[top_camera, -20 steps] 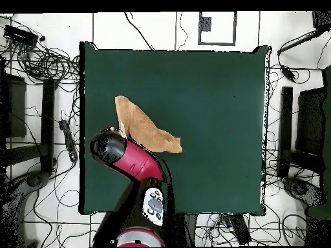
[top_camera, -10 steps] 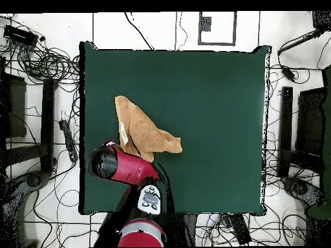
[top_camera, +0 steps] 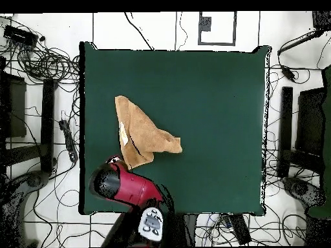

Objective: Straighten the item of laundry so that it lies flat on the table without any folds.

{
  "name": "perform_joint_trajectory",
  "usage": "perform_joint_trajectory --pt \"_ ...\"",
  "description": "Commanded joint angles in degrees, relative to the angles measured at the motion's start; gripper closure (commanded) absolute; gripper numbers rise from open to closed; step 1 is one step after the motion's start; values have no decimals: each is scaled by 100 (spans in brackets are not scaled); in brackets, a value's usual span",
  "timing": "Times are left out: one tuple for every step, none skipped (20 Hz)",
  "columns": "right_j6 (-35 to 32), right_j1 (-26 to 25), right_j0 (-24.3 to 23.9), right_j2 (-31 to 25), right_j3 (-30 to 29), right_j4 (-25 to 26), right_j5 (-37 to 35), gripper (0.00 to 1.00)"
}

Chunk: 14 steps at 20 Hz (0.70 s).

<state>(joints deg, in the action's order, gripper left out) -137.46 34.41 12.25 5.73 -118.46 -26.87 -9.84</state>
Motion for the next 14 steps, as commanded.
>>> perform_joint_trajectory --pt "-2115 117 -35 -1071 -1418 -669 569 0" --pt "-2054 -11 58 -1074 -1352 -651 584 0" --pt "-1934 -135 157 -973 -1272 -598 560 0" --pt "-1858 -277 388 -753 -1093 -576 520 0" --pt "-1799 -370 426 -726 -1039 -533 587 0" --pt "-1751 -456 442 -748 -954 -526 561 0" --pt "-1752 -539 416 -837 -933 -512 643 0" --pt "-1772 -640 399 -906 -880 -534 697 0" --pt "-1826 -782 437 -947 -816 -556 834 0" --pt "-1811 -936 407 -973 -719 -535 970 0" --pt "-1813 -1092 317 -1090 -667 -488 1139 0" --pt "-1815 -1248 227 -1207 -615 -442 1308 0" --pt "-1782 -1386 191 -1225 -547 -393 1421 0" --pt "-1735 -1530 137 -1246 -467 -347 1516 0"
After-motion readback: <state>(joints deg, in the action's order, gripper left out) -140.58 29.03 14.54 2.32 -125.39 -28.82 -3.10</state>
